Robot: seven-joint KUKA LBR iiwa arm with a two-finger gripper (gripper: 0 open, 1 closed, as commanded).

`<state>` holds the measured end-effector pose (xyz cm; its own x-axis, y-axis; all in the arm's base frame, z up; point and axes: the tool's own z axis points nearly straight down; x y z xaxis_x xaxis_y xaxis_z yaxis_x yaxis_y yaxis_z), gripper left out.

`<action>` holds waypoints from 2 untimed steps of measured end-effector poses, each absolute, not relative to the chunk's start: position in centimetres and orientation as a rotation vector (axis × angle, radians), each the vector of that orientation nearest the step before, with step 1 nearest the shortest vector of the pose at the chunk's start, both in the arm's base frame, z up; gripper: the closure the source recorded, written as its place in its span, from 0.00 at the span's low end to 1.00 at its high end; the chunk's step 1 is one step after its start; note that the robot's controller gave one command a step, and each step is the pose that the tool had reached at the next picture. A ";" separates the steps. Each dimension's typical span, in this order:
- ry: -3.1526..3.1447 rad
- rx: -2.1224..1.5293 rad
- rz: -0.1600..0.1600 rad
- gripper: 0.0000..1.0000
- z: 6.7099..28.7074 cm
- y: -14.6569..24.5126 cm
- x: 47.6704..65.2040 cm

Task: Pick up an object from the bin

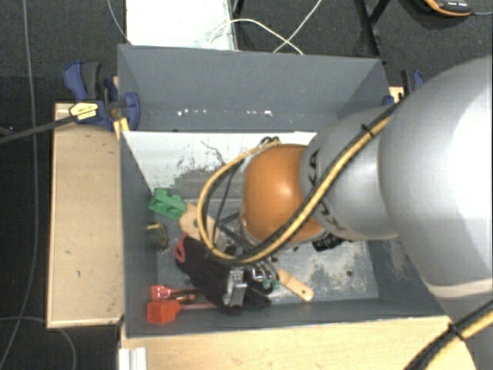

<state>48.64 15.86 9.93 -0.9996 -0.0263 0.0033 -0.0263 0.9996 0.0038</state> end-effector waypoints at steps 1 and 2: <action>-3.134 -0.352 0.000 0.00 7.1 15.7 49.0; -3.140 -0.188 -0.005 1.00 7.2 15.9 47.9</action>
Offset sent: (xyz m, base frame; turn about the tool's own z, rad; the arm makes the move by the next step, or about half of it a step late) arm -0.0096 0.0007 -0.0293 0.1436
